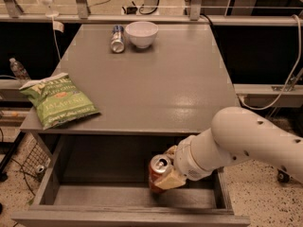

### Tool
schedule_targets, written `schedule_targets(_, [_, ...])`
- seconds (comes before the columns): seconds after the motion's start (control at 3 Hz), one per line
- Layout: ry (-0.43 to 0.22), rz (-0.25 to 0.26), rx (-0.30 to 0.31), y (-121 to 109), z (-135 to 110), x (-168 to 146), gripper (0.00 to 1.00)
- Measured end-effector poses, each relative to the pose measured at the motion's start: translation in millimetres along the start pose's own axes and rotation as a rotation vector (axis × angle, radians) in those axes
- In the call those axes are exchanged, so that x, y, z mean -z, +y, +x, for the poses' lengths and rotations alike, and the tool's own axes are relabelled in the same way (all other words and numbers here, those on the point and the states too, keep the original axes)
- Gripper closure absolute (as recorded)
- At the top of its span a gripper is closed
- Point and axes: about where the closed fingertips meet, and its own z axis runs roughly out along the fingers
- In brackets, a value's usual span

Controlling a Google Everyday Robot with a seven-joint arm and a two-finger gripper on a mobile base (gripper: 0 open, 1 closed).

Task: Place coke can into top drawer

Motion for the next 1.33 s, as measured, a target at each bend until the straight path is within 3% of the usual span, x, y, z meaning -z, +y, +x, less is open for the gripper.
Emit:
schedule_targets(0.67, [-0.013,0.050,-0.011,-11.5,8.0,-17.5,1.00])
schedule_targets(1.33, [-0.011,0.064,-0.039,-22.3,16.1,-35.0,1.00])
